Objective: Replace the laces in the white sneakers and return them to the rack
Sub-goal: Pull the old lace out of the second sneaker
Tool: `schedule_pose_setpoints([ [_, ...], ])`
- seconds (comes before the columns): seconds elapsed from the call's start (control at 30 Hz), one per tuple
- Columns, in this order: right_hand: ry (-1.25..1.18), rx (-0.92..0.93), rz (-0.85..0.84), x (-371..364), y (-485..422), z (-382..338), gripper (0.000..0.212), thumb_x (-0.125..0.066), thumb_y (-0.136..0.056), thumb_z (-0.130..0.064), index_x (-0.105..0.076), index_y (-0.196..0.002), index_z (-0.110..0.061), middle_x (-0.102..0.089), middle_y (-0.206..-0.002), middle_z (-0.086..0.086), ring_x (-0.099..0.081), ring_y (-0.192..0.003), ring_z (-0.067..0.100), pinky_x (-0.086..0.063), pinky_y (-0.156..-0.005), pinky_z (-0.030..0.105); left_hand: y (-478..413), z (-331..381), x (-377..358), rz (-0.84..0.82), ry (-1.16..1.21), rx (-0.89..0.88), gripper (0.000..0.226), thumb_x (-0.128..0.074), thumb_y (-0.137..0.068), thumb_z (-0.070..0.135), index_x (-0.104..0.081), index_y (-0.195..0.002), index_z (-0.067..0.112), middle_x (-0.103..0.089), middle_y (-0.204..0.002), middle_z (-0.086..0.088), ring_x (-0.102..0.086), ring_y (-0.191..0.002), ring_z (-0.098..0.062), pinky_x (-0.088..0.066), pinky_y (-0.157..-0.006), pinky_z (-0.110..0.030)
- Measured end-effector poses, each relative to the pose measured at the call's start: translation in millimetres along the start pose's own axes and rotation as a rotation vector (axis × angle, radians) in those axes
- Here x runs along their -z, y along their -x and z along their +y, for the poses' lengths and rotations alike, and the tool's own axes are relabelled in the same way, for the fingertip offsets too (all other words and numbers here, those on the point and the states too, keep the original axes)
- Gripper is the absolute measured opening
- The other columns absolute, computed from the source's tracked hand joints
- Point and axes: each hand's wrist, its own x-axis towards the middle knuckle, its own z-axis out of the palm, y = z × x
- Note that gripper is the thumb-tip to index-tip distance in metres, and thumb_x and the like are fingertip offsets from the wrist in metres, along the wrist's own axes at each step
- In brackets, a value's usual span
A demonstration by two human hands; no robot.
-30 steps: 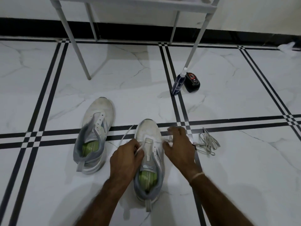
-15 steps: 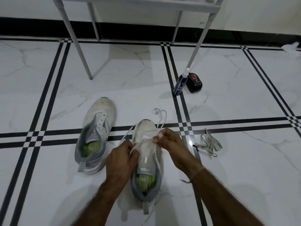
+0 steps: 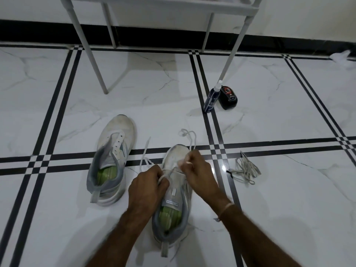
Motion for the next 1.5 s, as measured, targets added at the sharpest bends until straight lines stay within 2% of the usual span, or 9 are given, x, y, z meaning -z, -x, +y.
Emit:
schedule_pose_setpoints([
  [0.17, 0.760, 0.252, -0.039, -27, -8, 4, 0.012, -0.074, -0.090, -0.017, -0.069, -0.100, -0.011, -0.070, -0.097, 0.009, -0.066, -0.089, 0.025, -0.055, -0.081, 0.035, 3, 5, 0, -0.002, -0.009, -0.018, 0.025, -0.058, -0.093, 0.049, -0.054, -0.082, 0.027, -0.058, -0.066, 0.007, -0.058, -0.064, -0.013, -0.046, -0.059, -0.031],
  [0.37, 0.230, 0.121, 0.029, -4, -11, 1, 0.014, -0.069, -0.095, -0.017, -0.061, -0.084, -0.013, -0.063, -0.080, -0.003, -0.058, -0.075, 0.011, -0.051, -0.072, 0.035, 5, -3, -1, 0.025, 0.002, -0.016, 0.022, -0.060, -0.093, 0.042, -0.051, -0.081, 0.027, -0.056, -0.065, 0.007, -0.056, -0.065, -0.016, -0.038, -0.058, -0.031],
  [0.5, 0.663, 0.163, -0.117, -21, -1, -4, 0.019, -0.069, -0.092, -0.022, -0.061, -0.107, -0.013, -0.062, -0.106, 0.006, -0.058, -0.095, 0.023, -0.049, -0.082, 0.035, 6, 2, -3, -0.002, -0.018, -0.017, 0.026, -0.056, -0.095, 0.050, -0.054, -0.084, 0.027, -0.058, -0.069, 0.008, -0.057, -0.067, -0.014, -0.038, -0.058, -0.028],
  [0.63, 0.818, 0.230, -0.033, -34, -4, 2, 0.008, -0.069, -0.091, -0.016, -0.071, -0.097, -0.011, -0.064, -0.102, 0.011, -0.063, -0.092, 0.027, -0.053, -0.078, 0.036, 8, 5, 1, 0.005, -0.019, -0.006, 0.027, -0.055, -0.096, 0.050, -0.054, -0.084, 0.025, -0.059, -0.070, 0.007, -0.058, -0.070, -0.016, -0.037, -0.059, -0.029],
  [0.83, -0.711, -0.295, 0.008, 11, 3, -11, 0.020, -0.051, -0.106, -0.015, -0.056, -0.086, -0.014, -0.065, -0.084, 0.002, -0.045, -0.067, 0.011, -0.040, -0.064, 0.022, 6, -3, 3, 0.026, -0.009, -0.010, 0.018, -0.059, -0.094, 0.038, -0.052, -0.084, 0.024, -0.058, -0.071, 0.005, -0.057, -0.071, -0.019, -0.041, -0.062, -0.033],
  [1.1, 0.635, 0.208, -0.051, -23, 0, 2, 0.008, -0.072, -0.090, -0.018, -0.066, -0.091, -0.013, -0.070, -0.084, 0.006, -0.065, -0.078, 0.023, -0.054, -0.073, 0.037, 8, 8, 2, -0.012, -0.015, -0.006, 0.030, -0.055, -0.094, 0.053, -0.055, -0.084, 0.025, -0.059, -0.072, 0.007, -0.058, -0.070, -0.016, -0.038, -0.060, -0.029],
  [1.23, 0.796, 0.228, 0.029, -33, -2, 5, 0.023, -0.086, -0.071, -0.009, -0.064, -0.070, -0.016, -0.064, -0.064, 0.001, -0.060, -0.056, 0.018, -0.046, -0.053, 0.026, 10, 9, 1, -0.005, -0.044, -0.011, 0.025, -0.056, -0.095, 0.046, -0.054, -0.084, 0.024, -0.059, -0.073, 0.007, -0.058, -0.072, -0.018, -0.040, -0.061, -0.030],
  [1.4, 0.550, 0.161, 0.039, -22, 7, 8, 0.019, -0.056, -0.100, -0.024, -0.060, -0.099, -0.006, -0.063, -0.098, 0.012, -0.059, -0.089, 0.026, -0.050, -0.078, 0.037, 12, 8, -1, 0.023, -0.025, 0.009, 0.022, -0.059, -0.094, 0.042, -0.054, -0.084, 0.024, -0.060, -0.075, 0.006, -0.059, -0.074, -0.019, -0.042, -0.063, -0.033],
  [1.5, 0.654, 0.199, 0.010, -20, 5, 2, 0.026, -0.066, -0.095, -0.032, -0.064, -0.100, -0.007, -0.064, -0.095, 0.010, -0.059, -0.088, 0.025, -0.046, -0.077, 0.034, 12, 11, -2, 0.015, -0.035, 0.024, 0.024, -0.059, -0.094, 0.047, -0.056, -0.086, 0.024, -0.062, -0.077, 0.006, -0.060, -0.074, -0.018, -0.044, -0.064, -0.031],
])
